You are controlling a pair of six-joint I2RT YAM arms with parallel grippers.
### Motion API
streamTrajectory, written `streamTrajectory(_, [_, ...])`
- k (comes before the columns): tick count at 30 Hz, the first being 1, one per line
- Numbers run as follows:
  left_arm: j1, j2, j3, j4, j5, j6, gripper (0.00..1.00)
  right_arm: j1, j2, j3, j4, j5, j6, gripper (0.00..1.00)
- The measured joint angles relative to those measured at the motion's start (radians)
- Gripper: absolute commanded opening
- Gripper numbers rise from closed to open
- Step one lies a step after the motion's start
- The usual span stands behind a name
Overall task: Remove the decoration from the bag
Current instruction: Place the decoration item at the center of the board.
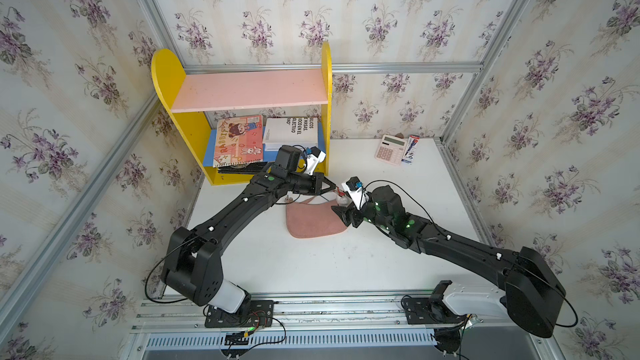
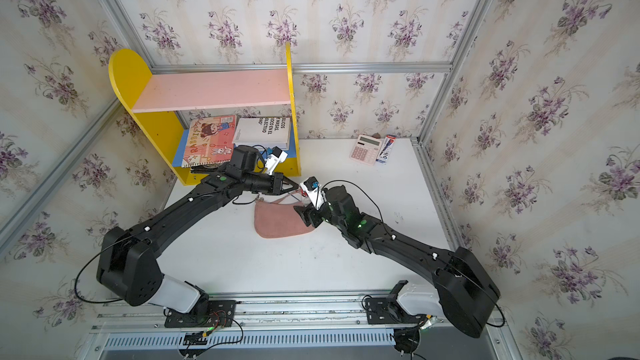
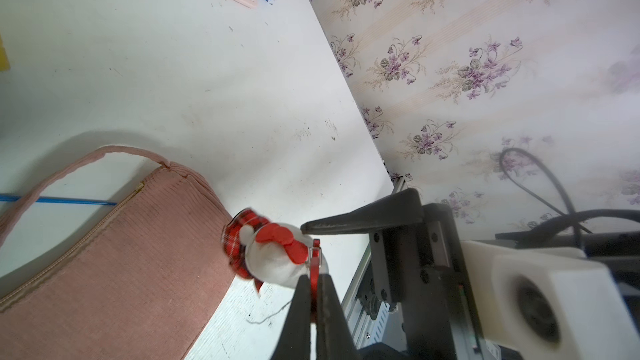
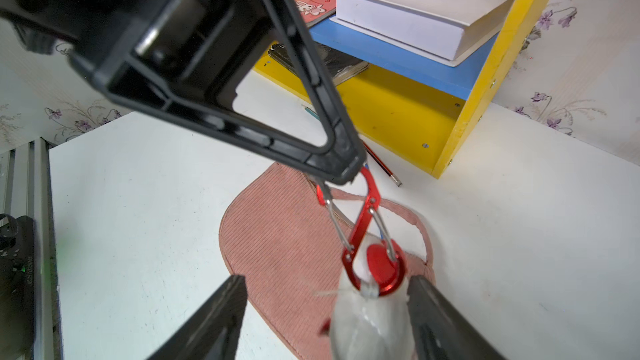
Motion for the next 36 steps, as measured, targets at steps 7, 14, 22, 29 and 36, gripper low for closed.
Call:
streamTrajectory(7, [0.001, 0.063, 0.023, 0.006, 0.010, 0.068, 0.00, -0.027, -0.085, -0.010, -0.035, 0.005, 0.026, 0.87])
streamTrajectory(14, [0.001, 0.153, 0.060, 0.035, -0.005, 0.085, 0.00, -0.079, -0.104, -0.006, -0.042, -0.060, 0.142, 0.88])
streamTrajectory(22, [-0.085, 0.241, 0.161, -0.002, -0.042, 0.169, 0.00, -0.222, -0.181, -0.043, -0.031, -0.138, 0.315, 0.86])
streamTrajectory(29, [-0.204, 0.276, 0.170, -0.037, -0.009, 0.237, 0.00, -0.438, -0.223, -0.059, -0.031, -0.146, 0.477, 0.84])
streamTrajectory(36, [-0.233, 0.386, 0.240, -0.053, 0.074, 0.296, 0.00, -0.517, -0.240, -0.097, -0.047, -0.072, 0.560, 0.83])
